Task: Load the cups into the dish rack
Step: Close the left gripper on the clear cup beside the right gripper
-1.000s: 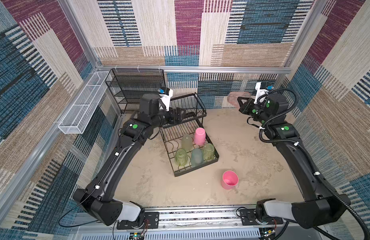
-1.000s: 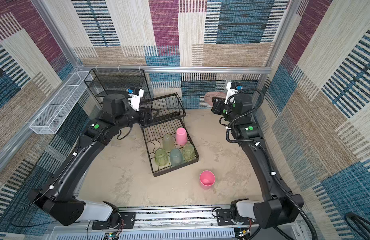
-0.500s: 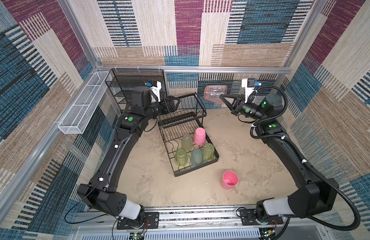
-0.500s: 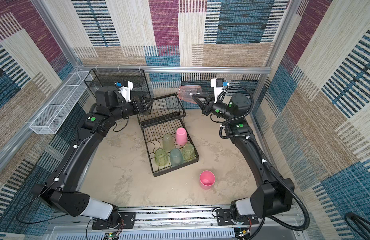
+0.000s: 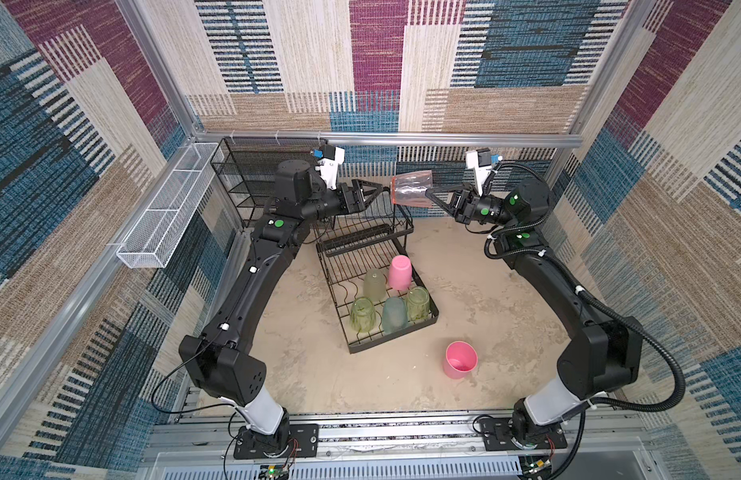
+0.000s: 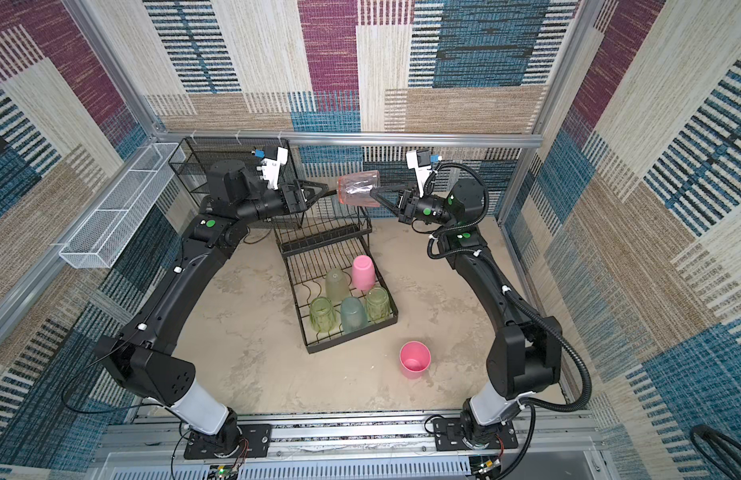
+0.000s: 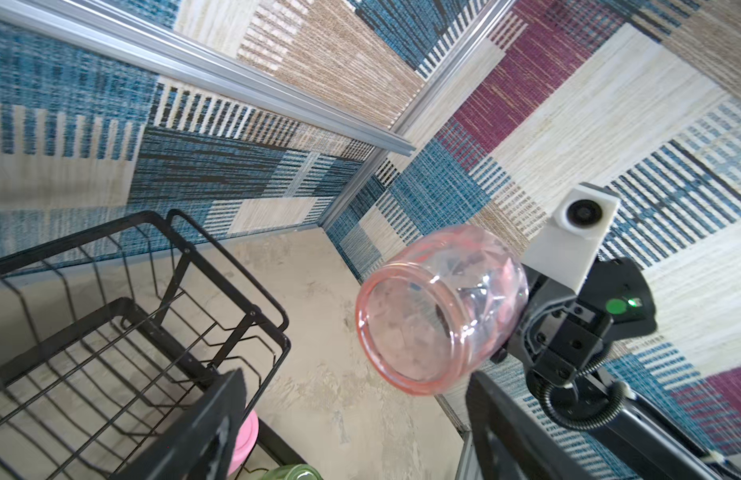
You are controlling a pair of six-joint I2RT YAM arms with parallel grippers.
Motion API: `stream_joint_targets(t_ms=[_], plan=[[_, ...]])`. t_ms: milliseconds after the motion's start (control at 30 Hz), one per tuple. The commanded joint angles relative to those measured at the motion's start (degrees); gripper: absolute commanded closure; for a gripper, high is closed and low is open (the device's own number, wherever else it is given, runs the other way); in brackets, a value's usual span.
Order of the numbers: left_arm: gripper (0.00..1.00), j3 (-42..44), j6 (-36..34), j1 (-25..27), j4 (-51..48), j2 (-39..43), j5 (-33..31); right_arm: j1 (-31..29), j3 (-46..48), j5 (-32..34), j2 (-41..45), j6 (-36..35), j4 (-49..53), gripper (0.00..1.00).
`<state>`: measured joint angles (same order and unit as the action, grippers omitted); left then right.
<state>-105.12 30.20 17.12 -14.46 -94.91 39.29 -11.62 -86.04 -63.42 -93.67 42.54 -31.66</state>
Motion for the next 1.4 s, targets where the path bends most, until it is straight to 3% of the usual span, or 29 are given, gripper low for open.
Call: stream_joint_targets(t_ms=[0, 167, 367, 867, 1367], plan=[[0.14, 0.32, -0.45, -0.58, 7.94, -0.27, 6.73, -0.13, -3.0, -2.71, -2.74, 6.11, -6.64, 1.0], [0.14, 0.97, -0.05, -1.87, 12.65, -1.03, 12.03, -0.25, -8.88, -3.72, -8.38, 12.38, -11.67, 1.0], [0.14, 1.11, -0.75, -3.52, 14.03, -1.72, 12.87, -0.93, -15.29, -4.15, -12.94, 15.84, -12.38, 1.0], [0.15, 0.96, 0.45, -5.52, 21.79, -4.49, 17.66, -4.45, -27.89, -5.4, -20.56, 15.95, -5.43, 1.0], [0.16, 3.48, 8.11, -5.52, 35.58, -5.68, 24.05, -6.24, -31.9, -7.58, -23.03, 15.79, -2.06, 1.0]])
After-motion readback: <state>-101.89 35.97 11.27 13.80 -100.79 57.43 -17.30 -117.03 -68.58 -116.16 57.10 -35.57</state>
